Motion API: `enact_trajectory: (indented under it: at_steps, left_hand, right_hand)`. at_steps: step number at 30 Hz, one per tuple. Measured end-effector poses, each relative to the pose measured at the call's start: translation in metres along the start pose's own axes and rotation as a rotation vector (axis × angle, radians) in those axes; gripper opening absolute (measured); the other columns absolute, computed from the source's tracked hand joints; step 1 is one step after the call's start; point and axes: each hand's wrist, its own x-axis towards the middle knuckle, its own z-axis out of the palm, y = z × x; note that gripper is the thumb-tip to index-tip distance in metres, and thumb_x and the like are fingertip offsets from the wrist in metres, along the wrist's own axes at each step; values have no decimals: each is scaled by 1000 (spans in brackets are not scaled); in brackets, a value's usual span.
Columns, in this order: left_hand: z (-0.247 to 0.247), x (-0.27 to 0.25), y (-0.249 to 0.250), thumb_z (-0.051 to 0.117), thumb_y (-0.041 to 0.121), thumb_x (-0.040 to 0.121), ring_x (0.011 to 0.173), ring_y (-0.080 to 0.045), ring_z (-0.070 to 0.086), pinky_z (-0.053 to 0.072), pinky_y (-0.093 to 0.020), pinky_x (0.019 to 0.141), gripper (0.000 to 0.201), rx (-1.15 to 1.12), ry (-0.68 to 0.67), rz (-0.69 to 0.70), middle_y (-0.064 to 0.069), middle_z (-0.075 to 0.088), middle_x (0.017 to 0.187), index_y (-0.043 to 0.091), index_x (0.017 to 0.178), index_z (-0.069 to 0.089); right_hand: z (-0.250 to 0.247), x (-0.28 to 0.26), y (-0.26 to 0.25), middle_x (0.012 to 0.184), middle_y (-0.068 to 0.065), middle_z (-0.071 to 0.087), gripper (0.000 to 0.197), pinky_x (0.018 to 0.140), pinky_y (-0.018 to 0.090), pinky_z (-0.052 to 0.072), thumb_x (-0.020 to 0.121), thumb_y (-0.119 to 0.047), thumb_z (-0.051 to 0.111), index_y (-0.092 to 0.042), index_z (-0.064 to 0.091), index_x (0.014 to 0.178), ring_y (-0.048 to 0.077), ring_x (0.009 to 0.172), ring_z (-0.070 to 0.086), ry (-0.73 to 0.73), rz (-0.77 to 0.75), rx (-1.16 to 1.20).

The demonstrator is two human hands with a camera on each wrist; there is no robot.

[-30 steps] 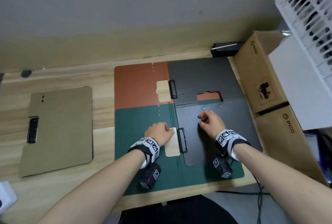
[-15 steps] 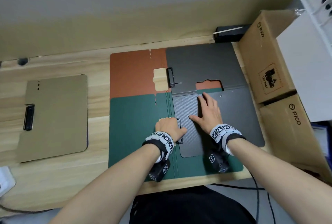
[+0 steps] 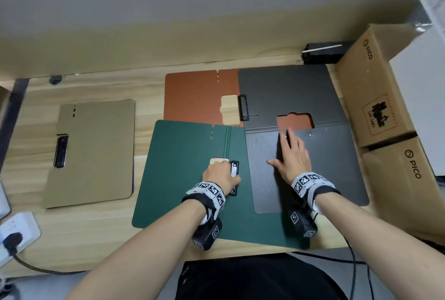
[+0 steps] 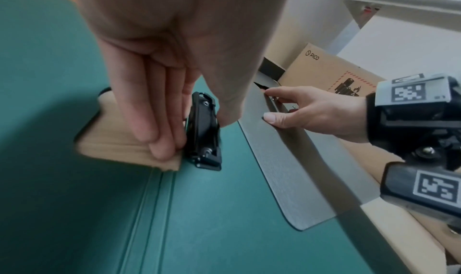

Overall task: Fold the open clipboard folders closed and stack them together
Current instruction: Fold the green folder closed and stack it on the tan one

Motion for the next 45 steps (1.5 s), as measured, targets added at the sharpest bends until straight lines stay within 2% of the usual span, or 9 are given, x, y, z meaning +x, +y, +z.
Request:
enact_trajectory:
  at_steps: [3,8,15,21,25,28,35,40,45]
  left_hand:
    - [-6,-8,-13,49,46,92,96,-34,60,44,-35,73,40,-7,-11,15,-11,66,105,9,102,59]
    - [-31,-15,-79,46,33,90,96,-32,61,46,-34,75,25,-154,95,-77,-9,67,106,15,105,57]
    - [-39,-21,-201,59,28,85,120,-34,45,43,-43,96,48,-153,239,-287,-16,47,127,3,124,46]
    - [-35,-20,-213,70,28,74,117,-37,51,44,-39,98,54,-344,162,-335,-19,54,122,2,117,50]
    - [-42,-18,-220,70,38,57,90,-33,64,55,-34,80,41,-483,88,-372,-13,70,96,11,88,68]
    - [-48,-24,-223,79,29,63,79,-27,64,51,-29,72,22,-621,89,-364,-5,70,84,16,69,61]
    - [-38,-31,-217,81,21,69,106,-27,66,51,-37,96,63,-818,121,-304,-4,67,121,10,126,55]
    - [-40,-52,-216,78,24,72,108,-28,65,52,-41,96,58,-795,230,-316,-5,67,122,12,125,58]
    - [-53,-87,-247,76,24,77,114,-32,62,48,-40,99,58,-738,318,-420,-11,65,126,8,128,55]
  right_hand:
    - [-6,1,-6,163,11,11,92,114,45,30,82,-46,70,-13,20,152,32,145,19,-22,21,-16]
    - [-12,-4,-27,162,14,12,86,115,46,30,85,-42,68,-11,22,151,34,145,21,-39,83,-28]
    - [17,-49,-79,164,11,-1,94,122,39,12,89,-53,58,-8,8,154,28,152,1,-147,132,-20]
    - [26,-80,-116,164,13,-6,78,120,32,1,95,-27,53,-6,5,155,29,152,-3,-266,124,17]
    - [20,-87,-130,163,12,2,72,122,37,14,88,-14,49,-9,16,152,32,150,7,-386,78,38]
    - [16,-81,-130,159,12,11,71,118,38,24,79,-9,47,-7,25,146,31,143,20,-431,50,26]
    - [10,-81,-121,164,8,-2,78,121,40,21,84,-12,44,-14,10,154,26,150,8,-491,21,-82]
    - [10,-94,-107,164,-5,-11,74,119,42,21,94,-27,42,-21,2,156,18,152,1,-496,-33,-225]
    - [9,-95,-99,165,-5,-10,75,121,43,21,95,-38,40,-21,0,156,19,152,1,-487,-75,-230]
